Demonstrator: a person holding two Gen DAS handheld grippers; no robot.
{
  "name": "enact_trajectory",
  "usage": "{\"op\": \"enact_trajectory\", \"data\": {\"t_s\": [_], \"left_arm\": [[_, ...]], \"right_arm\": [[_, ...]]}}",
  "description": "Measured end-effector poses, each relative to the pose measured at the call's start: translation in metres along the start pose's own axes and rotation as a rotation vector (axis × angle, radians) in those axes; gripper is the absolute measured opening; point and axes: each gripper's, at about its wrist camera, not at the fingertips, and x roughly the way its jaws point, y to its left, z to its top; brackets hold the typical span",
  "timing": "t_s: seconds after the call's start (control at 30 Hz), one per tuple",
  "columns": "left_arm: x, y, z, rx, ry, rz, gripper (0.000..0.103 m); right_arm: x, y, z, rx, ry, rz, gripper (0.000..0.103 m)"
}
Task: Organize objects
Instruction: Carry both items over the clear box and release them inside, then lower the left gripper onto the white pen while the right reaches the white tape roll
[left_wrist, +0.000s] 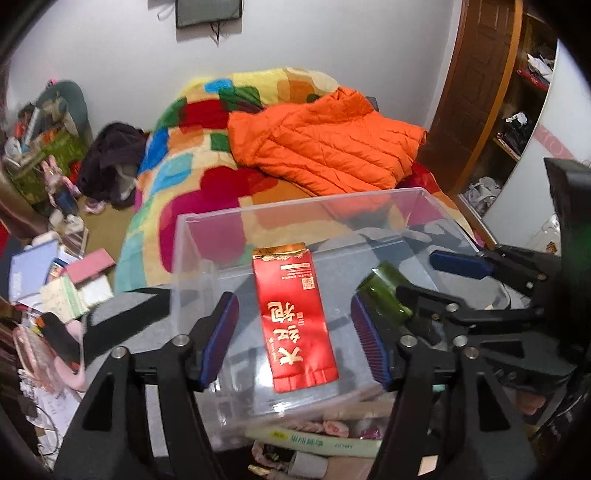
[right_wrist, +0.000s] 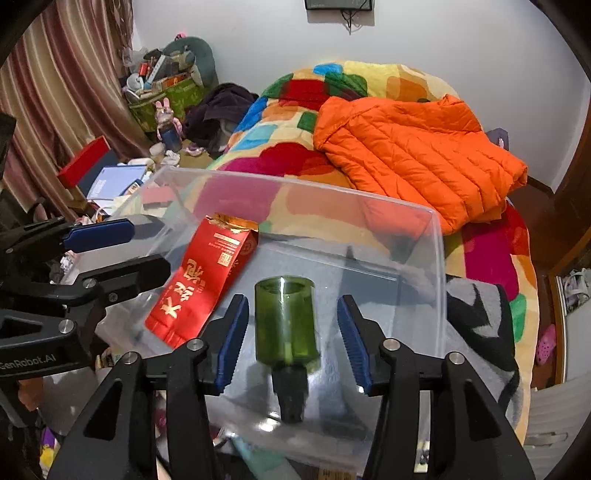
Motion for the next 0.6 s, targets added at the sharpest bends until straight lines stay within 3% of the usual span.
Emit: {"op": "enact_trajectory", "data": {"t_s": [0.1,0.23,0.37,0.6], "left_arm": [[-0.017,-0.003,-0.008,-0.001,-0.034,0.011,0.073],[-0.040,-0.005,-0.023,0.009,-0.082,0.049,0.082],[-0.061,-0.009,-0.043,0.006,-0.121,0.065,0.094],[-0.073,-0.020,-0.087,-0.016,-0.106,0.060,0.096]], "right_arm": [[-0.019,0.001,-0.006,-0.002,-0.039,-0.004,0.052],[-0.051,0.000,-0.018,-0.002,-0.106,-0.012,0.071],[-0.080,-0.004,-0.036,0.033,-0.151,-0.018,0.081],[-0.103,-0.009,-0.079,0.064,-0.178,-0.060,0.081]]}}
